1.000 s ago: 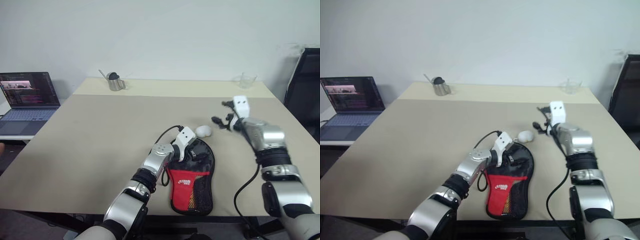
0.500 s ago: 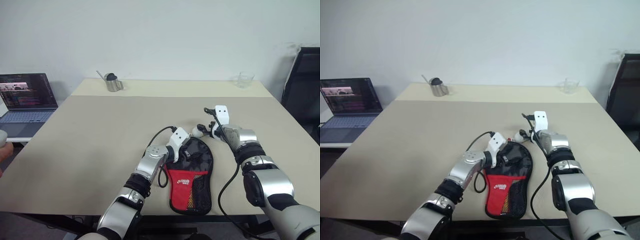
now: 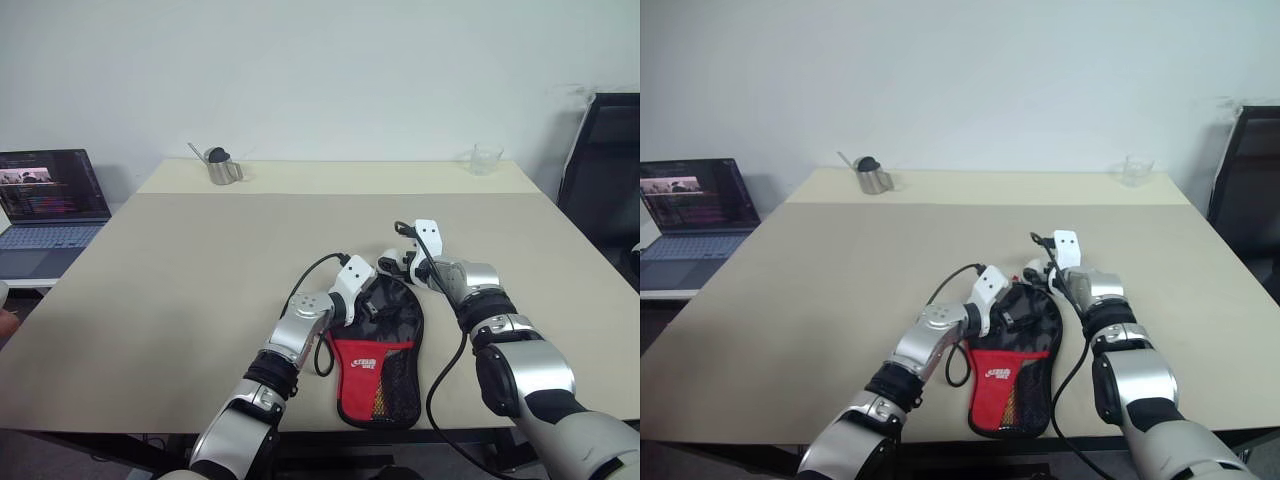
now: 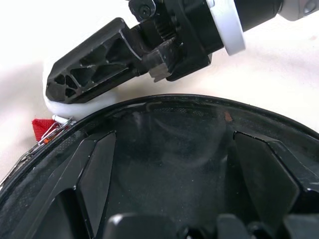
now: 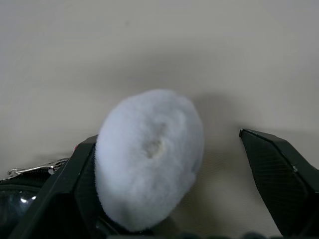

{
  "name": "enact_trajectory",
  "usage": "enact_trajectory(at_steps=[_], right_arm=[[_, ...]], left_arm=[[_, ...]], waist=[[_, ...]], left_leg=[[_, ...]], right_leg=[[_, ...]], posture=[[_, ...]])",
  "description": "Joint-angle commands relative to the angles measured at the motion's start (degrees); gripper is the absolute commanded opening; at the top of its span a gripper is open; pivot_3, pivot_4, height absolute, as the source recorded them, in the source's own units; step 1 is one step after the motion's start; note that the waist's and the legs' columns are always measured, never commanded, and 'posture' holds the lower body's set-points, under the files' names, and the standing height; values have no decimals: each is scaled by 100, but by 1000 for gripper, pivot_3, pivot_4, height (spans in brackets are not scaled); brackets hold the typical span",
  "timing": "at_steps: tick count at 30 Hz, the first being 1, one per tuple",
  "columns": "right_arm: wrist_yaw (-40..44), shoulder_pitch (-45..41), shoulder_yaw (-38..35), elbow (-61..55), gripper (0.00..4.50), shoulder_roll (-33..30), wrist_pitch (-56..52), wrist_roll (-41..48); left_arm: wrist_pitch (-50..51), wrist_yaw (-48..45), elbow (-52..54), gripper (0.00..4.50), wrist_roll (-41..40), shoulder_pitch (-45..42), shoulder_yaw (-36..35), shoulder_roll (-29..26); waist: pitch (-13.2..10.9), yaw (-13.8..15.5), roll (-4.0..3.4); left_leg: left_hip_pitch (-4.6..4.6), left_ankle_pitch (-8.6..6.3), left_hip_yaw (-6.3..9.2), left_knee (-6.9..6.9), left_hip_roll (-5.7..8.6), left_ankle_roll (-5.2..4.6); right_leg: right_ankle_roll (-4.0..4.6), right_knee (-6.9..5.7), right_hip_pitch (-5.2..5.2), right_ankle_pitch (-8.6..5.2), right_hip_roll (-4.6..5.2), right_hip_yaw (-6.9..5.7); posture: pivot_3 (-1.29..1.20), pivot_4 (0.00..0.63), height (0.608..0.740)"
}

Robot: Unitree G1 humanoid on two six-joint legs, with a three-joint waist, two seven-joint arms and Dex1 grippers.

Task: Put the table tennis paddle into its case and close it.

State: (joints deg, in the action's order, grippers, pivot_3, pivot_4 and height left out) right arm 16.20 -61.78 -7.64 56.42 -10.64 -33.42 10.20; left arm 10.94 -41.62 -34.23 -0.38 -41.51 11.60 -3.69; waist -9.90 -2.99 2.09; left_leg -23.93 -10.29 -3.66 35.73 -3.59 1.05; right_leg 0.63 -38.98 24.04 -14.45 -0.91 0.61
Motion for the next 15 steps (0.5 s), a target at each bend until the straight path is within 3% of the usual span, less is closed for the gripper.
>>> enact_trajectory(at_steps=[1,3,8,11,15], right_arm=[[-46,44,-11,-181,3124,-18,23,-31],[-41,48,-8,-196,2284,-37,29,-41],[-91,72,-91,-269,882,-98,125,-7],[-95,89,-134,-359,400,-157,158,14],[-29,137,-119,-493,300,-324,114,-10]], left_arm=[[169,40,-158,4113,73,162,82,-51],[166,48,-170,4113,72,155,80,-48],[154,47,-188,4113,67,163,102,-37],[157,42,-215,4113,47,145,89,-35],[152,37,-235,4113,53,139,104,-24]], waist=[[0,0,0],[0,0,0],[0,1,0],[0,2,0],[0,5,0]], left_leg=[[0,0,0,0,0,0],[0,0,0,0,0,0],[0,0,1,0,0,0],[0,0,0,0,0,0],[-1,0,0,-2,0,0]], right_leg=[[0,0,0,0,0,0],[0,0,0,0,0,0],[0,1,0,0,0,0],[-1,1,0,0,1,0],[-1,3,0,0,1,1]], posture=[[0,150,740],[0,150,740],[0,150,740],[0,150,740],[0,150,740]])
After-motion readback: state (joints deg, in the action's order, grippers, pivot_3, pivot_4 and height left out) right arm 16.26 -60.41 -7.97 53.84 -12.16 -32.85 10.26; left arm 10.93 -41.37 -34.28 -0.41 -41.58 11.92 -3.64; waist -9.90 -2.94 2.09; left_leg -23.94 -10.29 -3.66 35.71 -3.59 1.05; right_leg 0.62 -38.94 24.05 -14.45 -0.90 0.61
